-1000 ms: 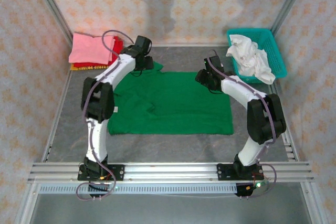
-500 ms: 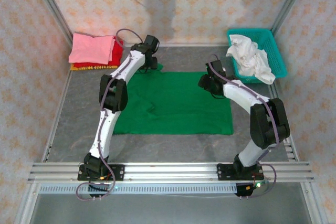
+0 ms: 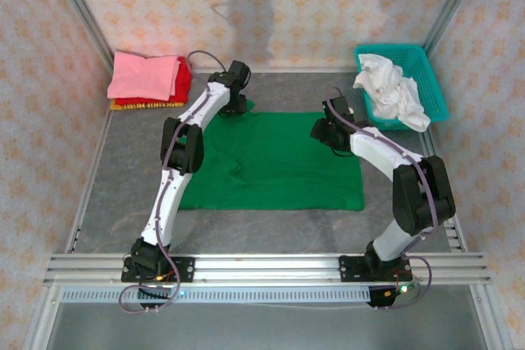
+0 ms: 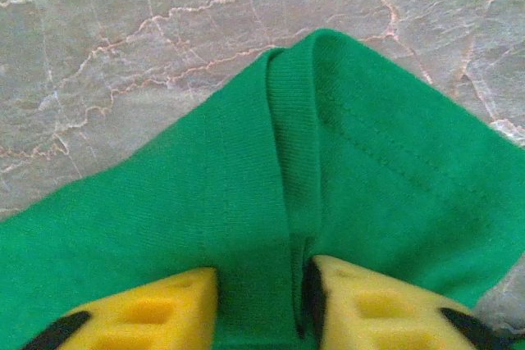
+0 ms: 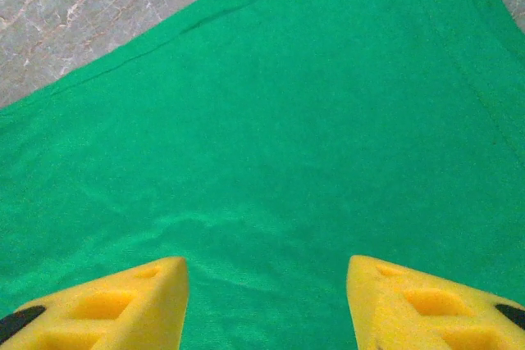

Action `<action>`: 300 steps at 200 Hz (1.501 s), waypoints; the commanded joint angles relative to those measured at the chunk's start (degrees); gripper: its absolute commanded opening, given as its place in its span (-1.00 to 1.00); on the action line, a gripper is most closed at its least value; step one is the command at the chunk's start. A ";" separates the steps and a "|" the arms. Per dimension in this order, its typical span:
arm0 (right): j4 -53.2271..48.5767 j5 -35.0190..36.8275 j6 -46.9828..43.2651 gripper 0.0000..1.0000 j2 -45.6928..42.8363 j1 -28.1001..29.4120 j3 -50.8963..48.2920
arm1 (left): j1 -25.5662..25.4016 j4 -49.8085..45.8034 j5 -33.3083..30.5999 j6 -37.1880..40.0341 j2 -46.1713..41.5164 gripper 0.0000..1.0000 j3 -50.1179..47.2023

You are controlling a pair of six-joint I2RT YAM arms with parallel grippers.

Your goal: Fold and stack the t-shirts

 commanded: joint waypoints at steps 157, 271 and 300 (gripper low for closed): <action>-0.30 1.59 -0.87 0.09 -0.57 -0.83 -0.19 | 1.65 -3.22 -4.63 2.45 -2.76 -0.77 4.02; -1.77 0.97 -1.15 0.10 1.21 -3.02 4.82 | 1.27 -3.01 -3.92 5.30 -14.62 -1.00 0.70; -2.83 -0.03 -1.50 0.10 3.60 -3.60 7.82 | 0.94 2.14 -4.08 7.24 -22.71 -1.00 -10.36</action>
